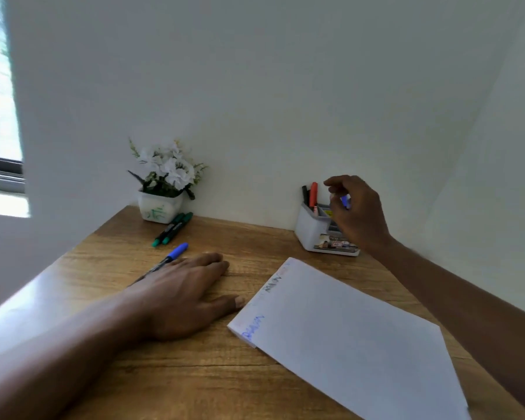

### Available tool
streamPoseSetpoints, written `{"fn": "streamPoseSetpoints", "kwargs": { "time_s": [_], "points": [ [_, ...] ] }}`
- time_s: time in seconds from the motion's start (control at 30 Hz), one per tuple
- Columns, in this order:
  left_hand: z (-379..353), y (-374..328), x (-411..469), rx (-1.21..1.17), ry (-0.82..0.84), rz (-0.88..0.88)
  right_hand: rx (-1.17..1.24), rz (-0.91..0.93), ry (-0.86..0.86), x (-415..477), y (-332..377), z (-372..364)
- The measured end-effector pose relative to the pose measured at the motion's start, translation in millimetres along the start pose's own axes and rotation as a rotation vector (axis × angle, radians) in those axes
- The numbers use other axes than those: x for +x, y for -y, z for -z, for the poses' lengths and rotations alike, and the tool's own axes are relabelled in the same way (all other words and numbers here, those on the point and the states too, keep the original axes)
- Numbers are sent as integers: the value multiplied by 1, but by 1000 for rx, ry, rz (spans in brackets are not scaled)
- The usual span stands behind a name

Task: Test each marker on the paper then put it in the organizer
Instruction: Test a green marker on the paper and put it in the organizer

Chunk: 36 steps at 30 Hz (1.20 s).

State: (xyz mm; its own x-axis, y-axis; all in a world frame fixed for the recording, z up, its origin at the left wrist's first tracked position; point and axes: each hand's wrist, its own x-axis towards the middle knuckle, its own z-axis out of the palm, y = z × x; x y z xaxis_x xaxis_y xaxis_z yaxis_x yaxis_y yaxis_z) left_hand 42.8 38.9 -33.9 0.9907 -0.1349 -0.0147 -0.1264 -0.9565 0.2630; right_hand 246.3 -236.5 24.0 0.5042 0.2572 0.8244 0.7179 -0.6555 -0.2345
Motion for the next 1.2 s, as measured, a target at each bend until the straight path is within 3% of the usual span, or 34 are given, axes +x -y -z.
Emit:
{"fn": "streamPoseSetpoints", "kwargs": {
  "time_s": [0.2, 0.33, 0.47, 0.67, 1.03, 1.2],
  "points": [
    [-3, -4, -6, 36, 25, 4, 206, 16, 447, 1, 64, -55],
    [-2, -6, -7, 50, 19, -1, 210, 51, 602, 17, 91, -108],
    [-5, -4, -5, 54, -9, -14, 243, -214, 704, 35, 120, -158],
    [-6, -5, -4, 81, -49, -23, 239, -572, 807, 53, 151, -207],
    [-7, -4, -2, 123, -38, -60, 112, -690, 847, 58, 175, -218],
    [-9, -3, -2, 107, 0, -51, 217, -821, 798, 53, 175, -214]
  ]
}}
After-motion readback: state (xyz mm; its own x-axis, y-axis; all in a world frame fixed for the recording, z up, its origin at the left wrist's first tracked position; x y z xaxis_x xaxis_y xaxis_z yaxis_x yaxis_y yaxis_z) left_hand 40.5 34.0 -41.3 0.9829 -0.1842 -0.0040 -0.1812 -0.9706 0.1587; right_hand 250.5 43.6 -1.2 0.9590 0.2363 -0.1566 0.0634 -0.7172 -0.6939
